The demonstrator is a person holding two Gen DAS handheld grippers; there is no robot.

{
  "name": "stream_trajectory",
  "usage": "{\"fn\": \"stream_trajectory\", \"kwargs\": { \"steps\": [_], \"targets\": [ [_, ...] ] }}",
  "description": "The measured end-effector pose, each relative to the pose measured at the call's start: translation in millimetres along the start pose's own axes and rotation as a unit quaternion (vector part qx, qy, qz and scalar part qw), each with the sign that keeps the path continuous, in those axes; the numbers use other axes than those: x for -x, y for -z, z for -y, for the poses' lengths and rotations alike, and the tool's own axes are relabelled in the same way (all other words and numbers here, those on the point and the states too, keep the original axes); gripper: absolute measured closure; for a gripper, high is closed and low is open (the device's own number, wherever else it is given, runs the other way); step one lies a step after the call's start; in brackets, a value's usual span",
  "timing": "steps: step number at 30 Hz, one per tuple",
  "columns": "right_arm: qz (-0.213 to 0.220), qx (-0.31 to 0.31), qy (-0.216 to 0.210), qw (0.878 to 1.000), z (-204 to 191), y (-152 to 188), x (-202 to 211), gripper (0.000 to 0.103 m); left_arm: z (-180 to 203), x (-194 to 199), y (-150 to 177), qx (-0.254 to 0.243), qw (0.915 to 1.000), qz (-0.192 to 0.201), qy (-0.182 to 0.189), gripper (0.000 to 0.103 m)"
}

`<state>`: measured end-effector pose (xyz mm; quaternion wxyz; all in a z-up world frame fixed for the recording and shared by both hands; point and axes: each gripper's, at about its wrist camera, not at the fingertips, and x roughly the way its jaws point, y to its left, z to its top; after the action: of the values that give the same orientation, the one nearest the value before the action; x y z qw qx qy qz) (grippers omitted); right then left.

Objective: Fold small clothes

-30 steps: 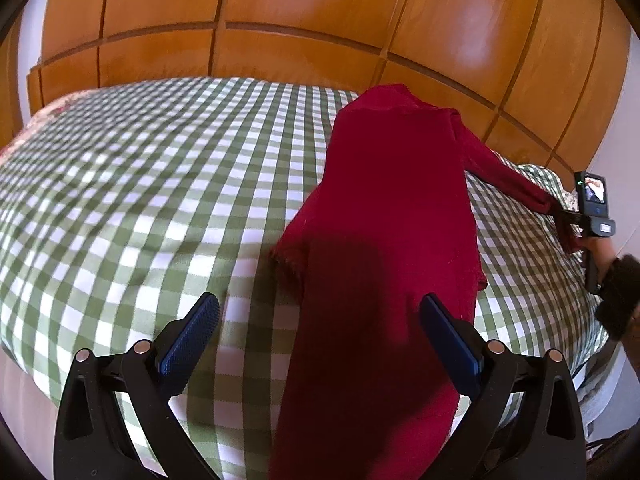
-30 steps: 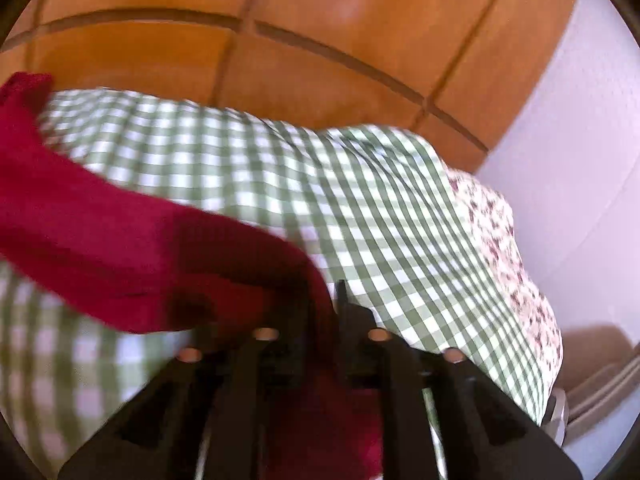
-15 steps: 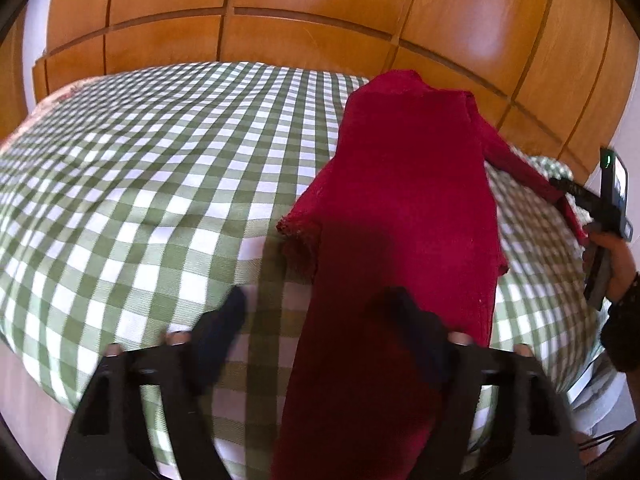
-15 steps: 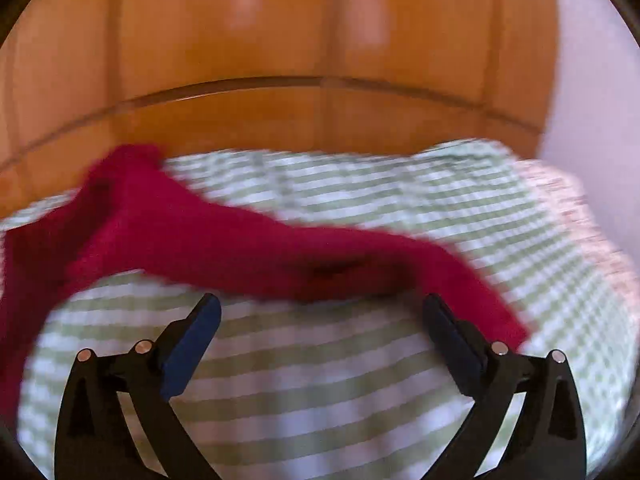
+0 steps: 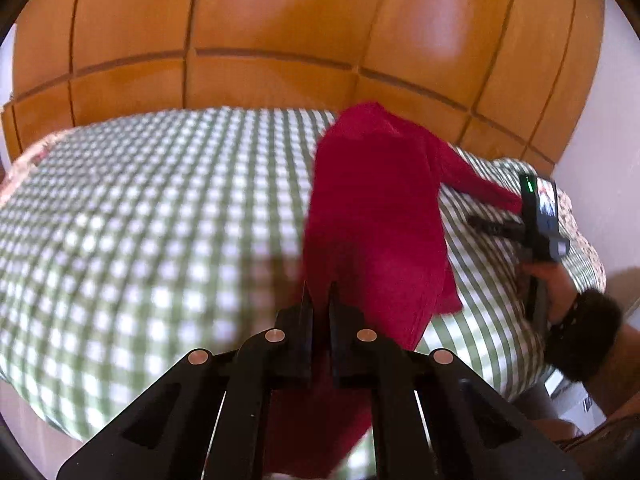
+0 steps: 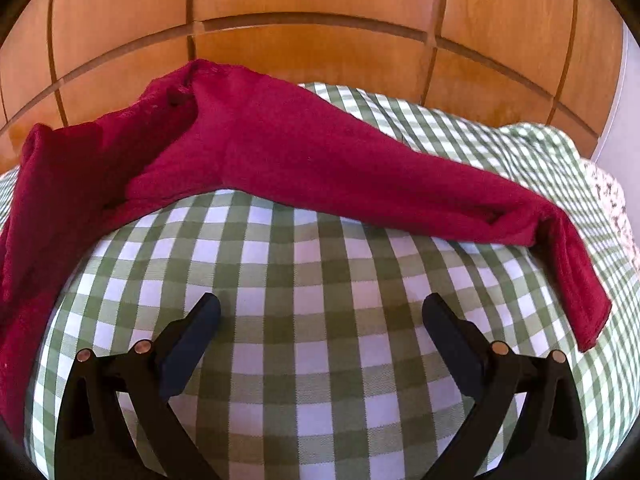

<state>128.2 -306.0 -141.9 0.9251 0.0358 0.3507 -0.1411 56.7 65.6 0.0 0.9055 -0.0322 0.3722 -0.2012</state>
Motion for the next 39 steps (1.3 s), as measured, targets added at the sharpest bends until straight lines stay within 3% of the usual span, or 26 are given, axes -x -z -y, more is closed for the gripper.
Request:
{"fn": "stream_trajectory", "kwargs": {
  "steps": [4, 11, 17, 20, 22, 25, 26, 27, 28, 30, 32, 34, 36, 38, 39],
  "targets": [
    [0.003, 0.006, 0.008, 1.000, -1, 0, 0, 0.002, -33, 11, -35, -0.008, 0.9976, 0.036, -0.059, 0.098],
    [0.002, 0.004, 0.005, 1.000, 0, 1, -2, 0.002, -105, -5, -94, -0.040, 0.9773, 0.066, -0.197, 0.099],
    [0.001, 0.005, 0.006, 1.000, -1, 1, -3, 0.002, -157, -47, -138, -0.084, 0.9443, 0.064, -0.312, 0.099],
    [-0.001, 0.007, 0.009, 1.000, -1, 0, -3, 0.002, -178, -72, -156, -0.104, 0.9218, 0.059, -0.369, 0.099],
    [-0.001, 0.008, 0.011, 1.000, -1, 1, -4, 0.002, -196, -90, -169, -0.109, 0.9019, 0.055, -0.414, 0.099],
    [0.000, 0.009, 0.013, 1.000, -2, 1, -4, 0.002, -236, -120, -180, -0.080, 0.8737, 0.010, -0.480, 0.099],
    [0.000, 0.009, 0.013, 1.000, -2, 2, -4, 0.002, -252, -130, -178, -0.055, 0.8702, -0.014, -0.489, 0.098],
    [0.000, 0.009, 0.013, 1.000, -2, 2, -4, 0.002, -261, -136, -175, -0.037, 0.8721, -0.028, -0.487, 0.098],
    [0.000, 0.009, 0.013, 1.000, -2, 2, -4, 0.002, -268, -140, -170, -0.017, 0.8745, -0.037, -0.483, 0.094],
    [-0.002, 0.008, 0.012, 1.000, -2, 2, -4, 0.002, -275, -142, -158, 0.010, 0.8745, -0.043, -0.483, 0.071],
    [-0.003, 0.007, 0.010, 1.000, -1, 2, -5, 0.002, -278, -134, -149, 0.025, 0.8795, -0.031, -0.474, 0.012],
    [-0.003, 0.007, 0.010, 1.000, -1, 2, -5, 0.002, -278, -122, -139, 0.037, 0.8759, -0.001, -0.481, 0.009],
    [-0.003, 0.007, 0.010, 1.000, -1, 2, -5, 0.002, -290, -107, -130, 0.066, 0.8795, 0.001, -0.471, 0.009],
    [-0.003, 0.007, 0.011, 1.000, -1, 2, -5, 0.002, -294, -95, -121, 0.098, 0.8777, 0.006, -0.469, 0.009],
    [-0.003, 0.008, 0.011, 1.000, -1, 1, -5, 0.002, -298, -84, -118, 0.121, 0.8819, 0.018, -0.455, 0.009]
  ]
}}
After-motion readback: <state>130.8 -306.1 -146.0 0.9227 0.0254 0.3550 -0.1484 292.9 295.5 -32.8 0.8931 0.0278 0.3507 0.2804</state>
